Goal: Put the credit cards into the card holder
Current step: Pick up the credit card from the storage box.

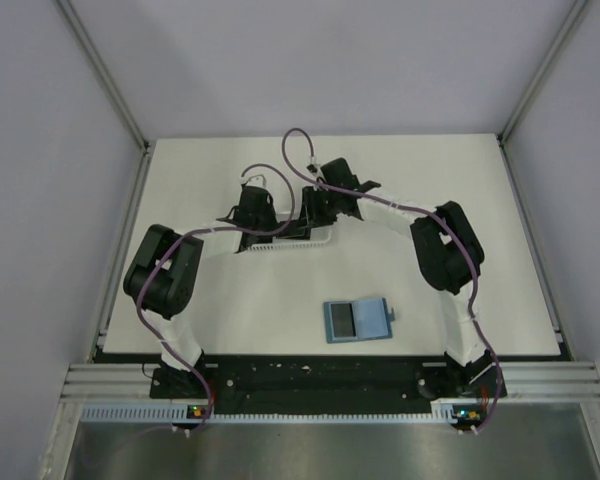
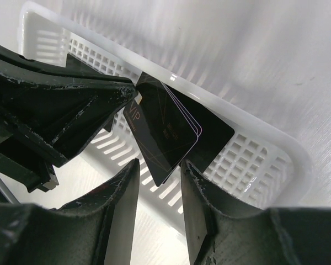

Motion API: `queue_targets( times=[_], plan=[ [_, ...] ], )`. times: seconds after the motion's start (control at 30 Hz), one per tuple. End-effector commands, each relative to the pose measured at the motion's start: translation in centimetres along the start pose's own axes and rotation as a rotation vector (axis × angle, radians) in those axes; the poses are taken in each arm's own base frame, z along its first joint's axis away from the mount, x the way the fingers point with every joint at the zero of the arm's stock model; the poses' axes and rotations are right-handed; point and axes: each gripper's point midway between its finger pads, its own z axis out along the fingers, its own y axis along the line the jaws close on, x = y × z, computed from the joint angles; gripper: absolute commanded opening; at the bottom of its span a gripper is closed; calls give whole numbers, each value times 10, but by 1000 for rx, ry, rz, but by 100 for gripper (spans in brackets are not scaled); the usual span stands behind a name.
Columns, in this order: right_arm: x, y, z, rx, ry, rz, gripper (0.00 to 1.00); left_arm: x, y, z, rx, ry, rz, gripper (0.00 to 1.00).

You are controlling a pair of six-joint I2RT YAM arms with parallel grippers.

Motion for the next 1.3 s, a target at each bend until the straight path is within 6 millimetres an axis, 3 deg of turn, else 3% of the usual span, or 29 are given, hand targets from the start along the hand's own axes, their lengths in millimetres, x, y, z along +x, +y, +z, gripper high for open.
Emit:
queue_targets(
  times=[0.0, 0.77, 1.27],
  plan=[
    [-27, 31, -11, -101, -94, -19, 35, 24, 2, 6, 4, 82, 6, 0],
    [-30, 45, 7, -240, -156, 208, 25, 30, -4, 9, 59, 116, 2, 0],
    [-34, 32, 21, -190, -185, 310, 26, 34, -4, 9, 75, 135, -9, 0]
  ],
)
